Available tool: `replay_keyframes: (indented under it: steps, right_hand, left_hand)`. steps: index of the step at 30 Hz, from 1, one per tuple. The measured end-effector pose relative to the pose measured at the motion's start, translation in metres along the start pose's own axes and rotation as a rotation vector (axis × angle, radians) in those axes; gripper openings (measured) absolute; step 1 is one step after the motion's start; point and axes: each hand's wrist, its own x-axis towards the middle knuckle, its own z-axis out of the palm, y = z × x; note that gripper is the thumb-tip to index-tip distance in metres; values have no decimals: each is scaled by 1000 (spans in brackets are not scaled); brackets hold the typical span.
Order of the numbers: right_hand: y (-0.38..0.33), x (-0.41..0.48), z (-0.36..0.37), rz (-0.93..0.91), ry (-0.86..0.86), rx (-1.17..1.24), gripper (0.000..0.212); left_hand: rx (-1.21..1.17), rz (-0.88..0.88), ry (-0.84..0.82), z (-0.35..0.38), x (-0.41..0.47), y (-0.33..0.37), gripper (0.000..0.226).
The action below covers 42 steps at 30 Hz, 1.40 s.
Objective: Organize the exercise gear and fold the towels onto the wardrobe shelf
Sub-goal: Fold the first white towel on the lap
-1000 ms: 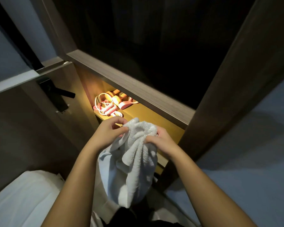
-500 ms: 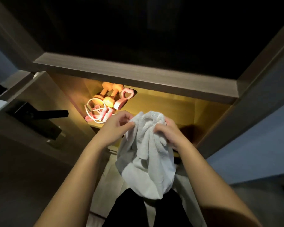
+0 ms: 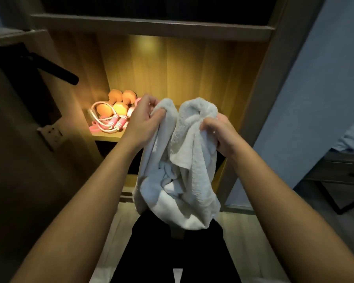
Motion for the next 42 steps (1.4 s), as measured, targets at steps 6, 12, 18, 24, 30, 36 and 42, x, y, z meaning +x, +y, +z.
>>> replay_keyframes:
  steps: [6,12,18,24,30,36,42]
  right_hand:
    - [-88,-70,21,-141,39,-51,25]
    - [-152,-112,1,-195,78,-74,65]
    - [-44,-134,2,173,66,-228,40]
    - [69,-142,12,430,100,-577,17]
    - [90,-117,28,173,-60,-1051,83]
    - [93,-91,46,-206,-152,-778,10]
    - [145,-83,18,-70,43,-930,5]
  left_hand:
    - [-48,158,96,-40,-21,90,2]
    - [-101,371,98,-65,-38,169,4]
    - [-15,75,-32,-30,-83,77,14]
    - [47,-196,-149,1,-138,-11,14]
    - [20,-143,-265,2,-134,-21,7]
    - [121,-57,-381,1,-129,-39,12]
    - [643,-178,-394,-35,-127,-83,14]
